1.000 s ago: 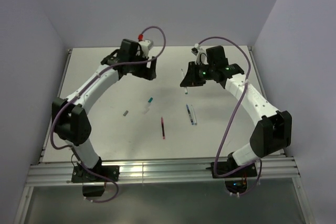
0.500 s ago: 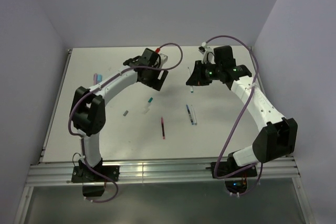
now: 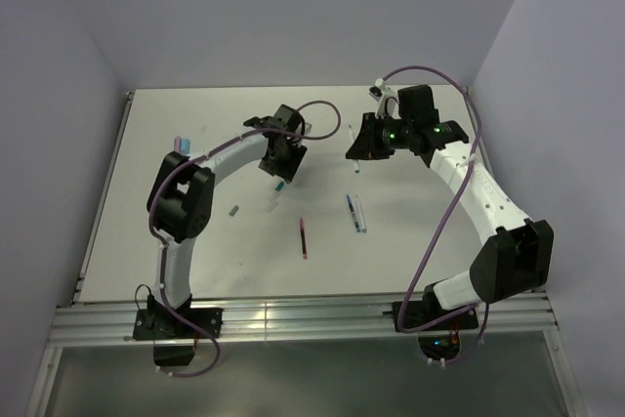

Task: Insert the pens into the pen caps
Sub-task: Insert the pen cap onto the pen.

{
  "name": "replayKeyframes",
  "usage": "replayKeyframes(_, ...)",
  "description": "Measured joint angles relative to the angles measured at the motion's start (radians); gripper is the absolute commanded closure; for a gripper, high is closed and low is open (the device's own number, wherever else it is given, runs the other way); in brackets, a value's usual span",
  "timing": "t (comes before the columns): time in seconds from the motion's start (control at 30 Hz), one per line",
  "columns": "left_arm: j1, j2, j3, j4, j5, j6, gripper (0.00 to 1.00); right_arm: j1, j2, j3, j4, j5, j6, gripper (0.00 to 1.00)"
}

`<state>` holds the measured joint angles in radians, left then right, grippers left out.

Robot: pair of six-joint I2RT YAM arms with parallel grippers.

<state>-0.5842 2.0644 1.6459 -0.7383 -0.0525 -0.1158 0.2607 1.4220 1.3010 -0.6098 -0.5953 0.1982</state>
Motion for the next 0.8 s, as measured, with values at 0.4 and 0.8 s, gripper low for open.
replayKeyframes(0.4, 0.000, 0.069, 0.004, -0.031, 0.002, -0.010, 0.58, -0.001, 0.000, 0.000, -0.005, -0.002, -0.006, 1.00)
replayKeyframes(0.8, -0.002, 0.136, 0.088, -0.057, 0.006, -0.011, 0.63, -0.005, 0.000, 0.000, -0.005, -0.022, -0.006, 1.00)
